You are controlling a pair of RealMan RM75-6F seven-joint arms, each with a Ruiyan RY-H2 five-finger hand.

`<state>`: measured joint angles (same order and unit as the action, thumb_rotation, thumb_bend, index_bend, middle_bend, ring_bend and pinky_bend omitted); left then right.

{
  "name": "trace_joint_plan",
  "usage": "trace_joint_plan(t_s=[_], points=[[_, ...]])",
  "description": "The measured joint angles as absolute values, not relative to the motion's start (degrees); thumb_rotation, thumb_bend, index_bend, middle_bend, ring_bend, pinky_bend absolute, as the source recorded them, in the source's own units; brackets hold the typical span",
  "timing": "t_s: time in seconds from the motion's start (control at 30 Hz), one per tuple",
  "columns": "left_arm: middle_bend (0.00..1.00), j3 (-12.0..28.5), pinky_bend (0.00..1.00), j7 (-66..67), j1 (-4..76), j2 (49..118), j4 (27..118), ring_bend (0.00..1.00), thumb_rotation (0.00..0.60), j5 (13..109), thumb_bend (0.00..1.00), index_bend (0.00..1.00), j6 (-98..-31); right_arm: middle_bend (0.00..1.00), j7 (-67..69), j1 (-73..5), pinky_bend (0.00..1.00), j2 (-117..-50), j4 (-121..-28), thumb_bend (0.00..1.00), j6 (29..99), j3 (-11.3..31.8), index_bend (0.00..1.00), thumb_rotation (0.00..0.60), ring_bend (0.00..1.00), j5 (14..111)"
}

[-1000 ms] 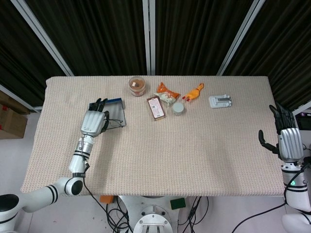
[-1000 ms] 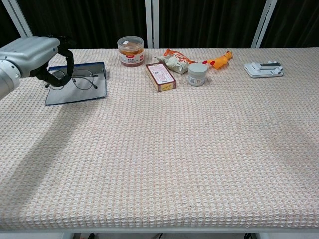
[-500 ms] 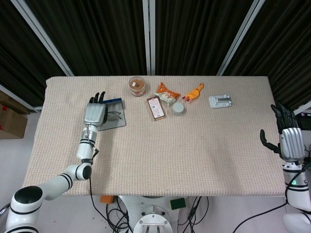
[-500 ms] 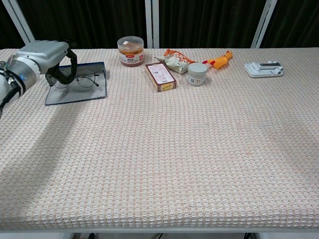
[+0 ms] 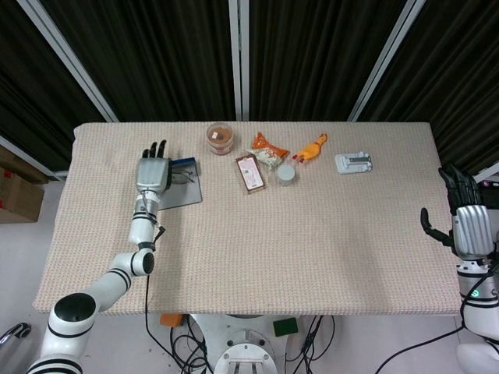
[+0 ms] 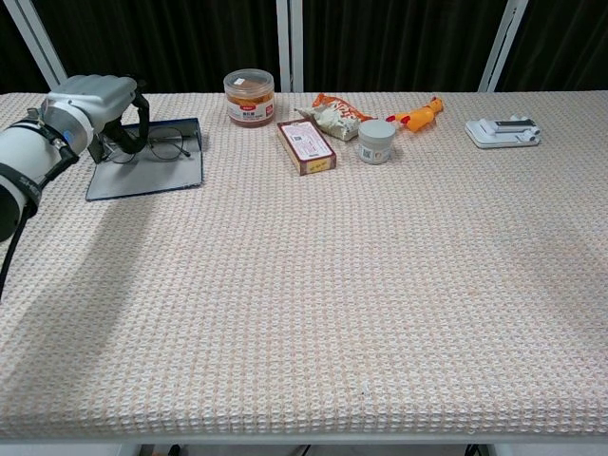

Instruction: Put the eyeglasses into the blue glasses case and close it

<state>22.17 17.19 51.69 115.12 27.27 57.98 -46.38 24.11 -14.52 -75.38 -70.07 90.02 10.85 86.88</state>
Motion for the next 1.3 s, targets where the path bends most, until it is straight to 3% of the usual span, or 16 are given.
trace_joint_plan(t_s=[0.2, 0.43, 0.77, 0.9, 0.97, 1.1, 1.23, 1.3], points=[[0.0, 22.5, 0.16, 16.9, 52.6, 116.5, 23.5, 0.0, 0.6, 57.9, 0.45, 0.65, -45.4, 0.0, 23.8, -14.6, 0.0, -75.4, -70.4, 0.51, 90.0, 10.7, 0.0, 0.6, 0.0, 87.2], [0.0, 22.0, 0.16, 15.3, 52.6, 117.0, 22.6, 0.0, 0.6, 58.7, 0.43, 0.41, -44.4, 0.0, 23.7, -14.5, 0.0, -75.5, -70.6, 0.51, 90.4, 10.7, 0.0, 0.6, 0.0, 87.4], [0.0, 21.8, 0.16, 14.2, 51.9, 116.7, 23.9, 0.0, 0.6, 59.8, 0.42, 0.2, -47.2, 0.0, 23.4, -14.6, 0.0, -75.3, -71.0, 0.51, 90.1, 10.6, 0.0, 0.6, 0.0, 87.4], [0.0, 21.4, 0.16, 14.2, 51.1, 116.2, 25.7, 0.0, 0.6, 60.6, 0.42, 0.16, -49.0, 0.0, 23.4, -14.6, 0.0, -75.6, -70.8, 0.51, 90.1, 10.5, 0.0, 0.6, 0.0, 87.5], [0.0, 21.1, 0.16, 13.8, 50.7, 115.8, 26.9, 0.0, 0.6, 61.2, 0.42, 0.21, -50.4, 0.0, 23.4, -14.5, 0.0, -75.7, -70.6, 0.51, 90.1, 10.4, 0.0, 0.6, 0.0, 87.5], [0.0, 20.4, 0.16, 12.5, 49.2, 114.7, 30.3, 0.0, 0.6, 62.7, 0.45, 0.48, -54.4, 0.0, 23.7, -14.4, 0.0, -75.9, -70.0, 0.51, 90.0, 10.4, 0.0, 0.6, 0.0, 87.2], [0.0, 19.0, 0.16, 12.8, 46.8, 112.2, 35.6, 0.0, 0.598, 63.8, 0.51, 0.54, -56.2, 0.0, 24.1, -14.3, 0.0, -76.1, -69.4, 0.51, 89.8, 10.4, 0.0, 0.6, 0.0, 86.9], [0.0, 18.6, 0.16, 13.6, 45.8, 110.8, 38.2, 0.0, 0.544, 63.6, 0.51, 0.52, -55.8, 0.0, 24.3, -14.3, 0.0, -76.3, -69.2, 0.51, 89.8, 10.4, 0.0, 0.6, 0.0, 86.9]])
